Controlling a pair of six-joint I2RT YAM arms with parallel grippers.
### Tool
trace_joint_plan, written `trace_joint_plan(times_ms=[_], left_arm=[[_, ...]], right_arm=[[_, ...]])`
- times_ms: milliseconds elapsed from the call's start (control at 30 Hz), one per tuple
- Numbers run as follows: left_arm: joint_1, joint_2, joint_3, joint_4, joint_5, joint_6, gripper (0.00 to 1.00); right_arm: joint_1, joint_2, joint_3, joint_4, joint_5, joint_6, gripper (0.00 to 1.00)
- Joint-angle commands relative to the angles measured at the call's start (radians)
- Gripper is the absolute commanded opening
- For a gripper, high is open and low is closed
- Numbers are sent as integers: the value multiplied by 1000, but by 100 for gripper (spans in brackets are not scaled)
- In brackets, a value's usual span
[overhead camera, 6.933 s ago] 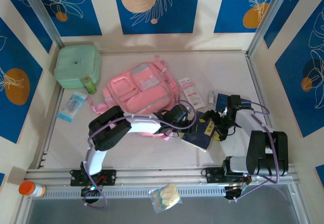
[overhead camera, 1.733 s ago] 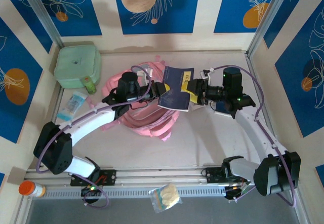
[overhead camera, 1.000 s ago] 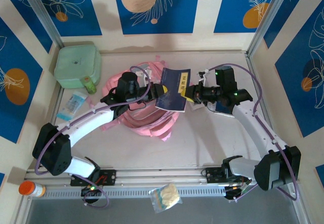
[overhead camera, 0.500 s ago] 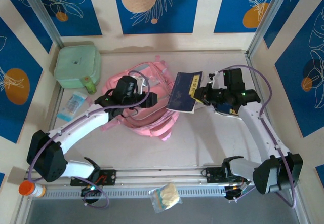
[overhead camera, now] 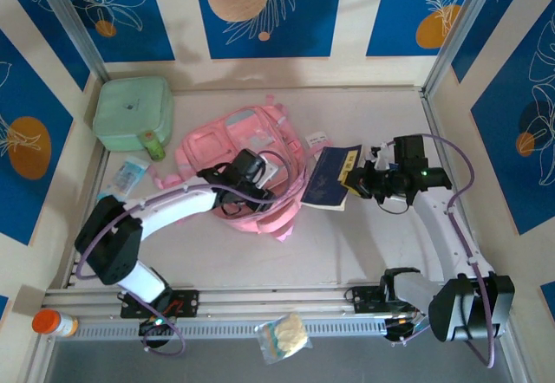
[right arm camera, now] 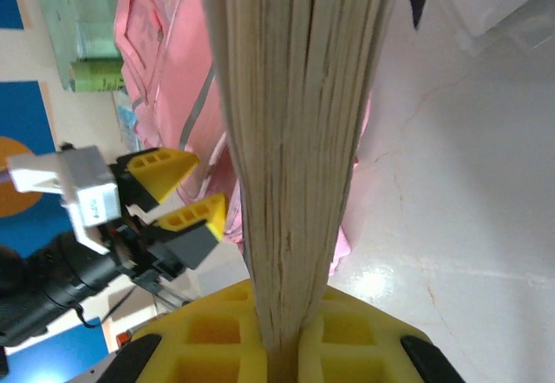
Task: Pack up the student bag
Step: Open the student bag at the center of the table.
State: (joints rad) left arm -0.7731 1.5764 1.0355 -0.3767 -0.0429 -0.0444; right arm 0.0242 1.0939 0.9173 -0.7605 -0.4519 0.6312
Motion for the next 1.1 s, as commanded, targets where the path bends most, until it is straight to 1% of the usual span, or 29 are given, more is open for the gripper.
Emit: trace_joint_plan(times_ms=[0,33,133,200,300,400,500,633,667,700,900,1067], left_arm=[[-7,50,64,6,-121,58,59],[-7,63,70,12,-154,57,58],[-8,94,86,28,-203,63,57],[-8,111,100,24,-245,58,54],[-6,131,109,35,-258,75,49],[-6,139,124,29,-269,84,35],[-5,119,119,38,-251,93,26],[-5,85,117,33,-253,105,5],[-6,79,121,23,-257,107,2],[-5,72,130,7,-258,109,0],[-5,-30,142,-19,-262,102,0],[28,-96,192,-73,-323,45,0]], right_arm=[[-30,-25,-12,7,-71,-15,0],[-38,-25,-15,10,-82,-17,0],[-54,-26,-24,13,-89,-17,0],[-64,-27,-29,18,-97,-18,0],[-76,-22,-35,25,-109,-20,0],[-88,-13,-35,35,-128,-16,0],[-90,-4,-31,36,-136,-18,0],[-91,-9,-34,38,-147,-18,0],[-90,-10,-33,38,-149,-18,0],[-91,-11,-30,34,-150,-20,0],[-92,-5,7,-21,-164,-53,0],[-72,-1,21,-37,-183,-53,0]])
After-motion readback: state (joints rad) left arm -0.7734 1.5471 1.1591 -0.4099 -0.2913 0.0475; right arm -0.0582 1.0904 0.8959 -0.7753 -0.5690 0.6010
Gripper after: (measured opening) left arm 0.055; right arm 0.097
